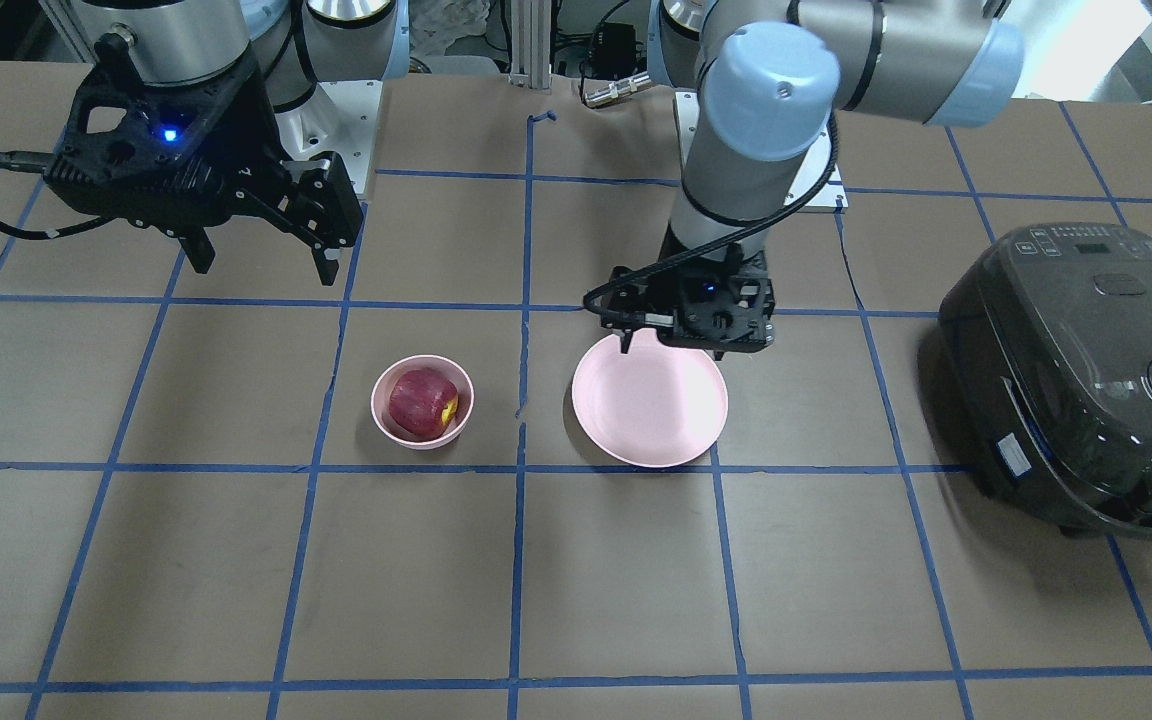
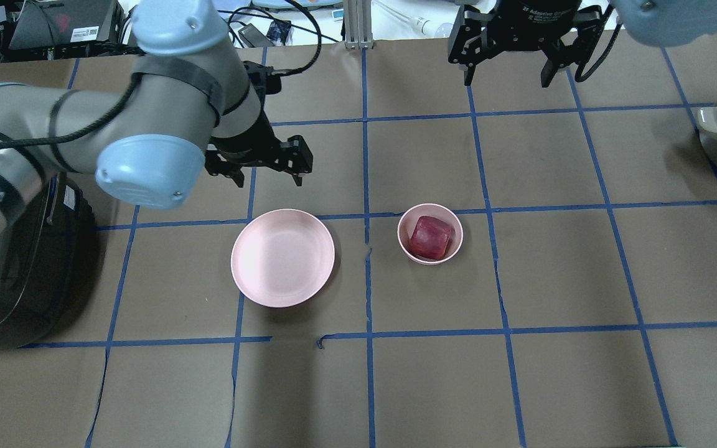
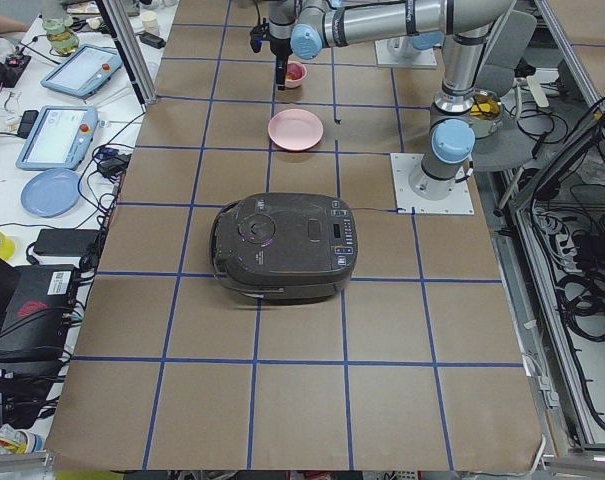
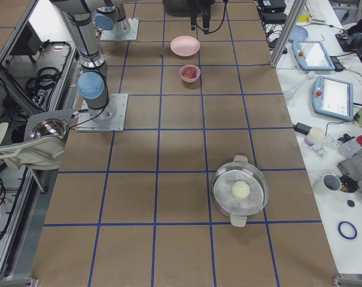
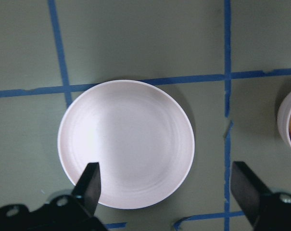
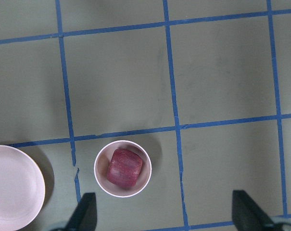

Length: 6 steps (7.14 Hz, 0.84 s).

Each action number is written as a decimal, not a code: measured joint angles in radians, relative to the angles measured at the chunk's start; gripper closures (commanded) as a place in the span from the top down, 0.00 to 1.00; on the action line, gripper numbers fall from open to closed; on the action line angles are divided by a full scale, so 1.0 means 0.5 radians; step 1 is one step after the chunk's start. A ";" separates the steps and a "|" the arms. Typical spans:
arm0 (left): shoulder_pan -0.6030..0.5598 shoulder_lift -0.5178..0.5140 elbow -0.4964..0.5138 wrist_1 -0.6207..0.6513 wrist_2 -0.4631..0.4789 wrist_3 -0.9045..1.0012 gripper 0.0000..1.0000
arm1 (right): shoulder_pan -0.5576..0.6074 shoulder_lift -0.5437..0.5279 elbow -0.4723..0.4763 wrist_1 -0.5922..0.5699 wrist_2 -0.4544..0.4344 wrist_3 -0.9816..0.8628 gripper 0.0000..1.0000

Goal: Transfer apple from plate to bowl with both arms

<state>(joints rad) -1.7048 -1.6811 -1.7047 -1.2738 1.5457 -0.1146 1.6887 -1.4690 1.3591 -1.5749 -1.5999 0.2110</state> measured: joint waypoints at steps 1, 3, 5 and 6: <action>0.086 0.060 0.105 -0.168 0.055 0.037 1.00 | 0.000 0.000 0.000 0.000 0.000 0.002 1.00; 0.159 0.113 0.341 -0.458 0.120 0.080 0.99 | 0.000 -0.001 0.002 -0.001 0.000 0.004 1.00; 0.184 0.136 0.486 -0.576 0.111 0.095 0.99 | 0.000 0.001 0.003 -0.001 0.000 0.004 1.00; 0.198 0.132 0.526 -0.622 0.086 0.098 1.00 | 0.000 0.002 0.003 -0.001 0.000 0.004 1.00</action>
<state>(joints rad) -1.6057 -1.6149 -1.4416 -1.5846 1.5889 -0.0655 1.6889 -1.4682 1.3606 -1.5754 -1.6000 0.2133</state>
